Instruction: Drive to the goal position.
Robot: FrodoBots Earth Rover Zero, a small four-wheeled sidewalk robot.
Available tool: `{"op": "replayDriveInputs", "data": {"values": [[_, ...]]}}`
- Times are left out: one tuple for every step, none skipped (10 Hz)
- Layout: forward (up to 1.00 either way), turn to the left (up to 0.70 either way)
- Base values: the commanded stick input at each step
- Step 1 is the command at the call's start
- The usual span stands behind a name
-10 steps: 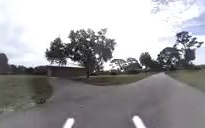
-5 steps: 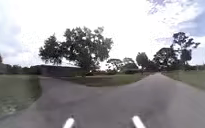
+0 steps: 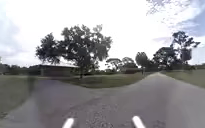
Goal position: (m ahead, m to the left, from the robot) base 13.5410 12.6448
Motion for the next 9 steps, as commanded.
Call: {"op": "replayDriveInputs", "data": {"values": [[0.69, 0.34], [0.69, 0.34], [0.69, 0.34], [0.69, 0.34], [0.69, 0.34], [0.69, 0.13], [0.69, 0.04], [0.69, 0.03], [0.69, 0.03]]}}
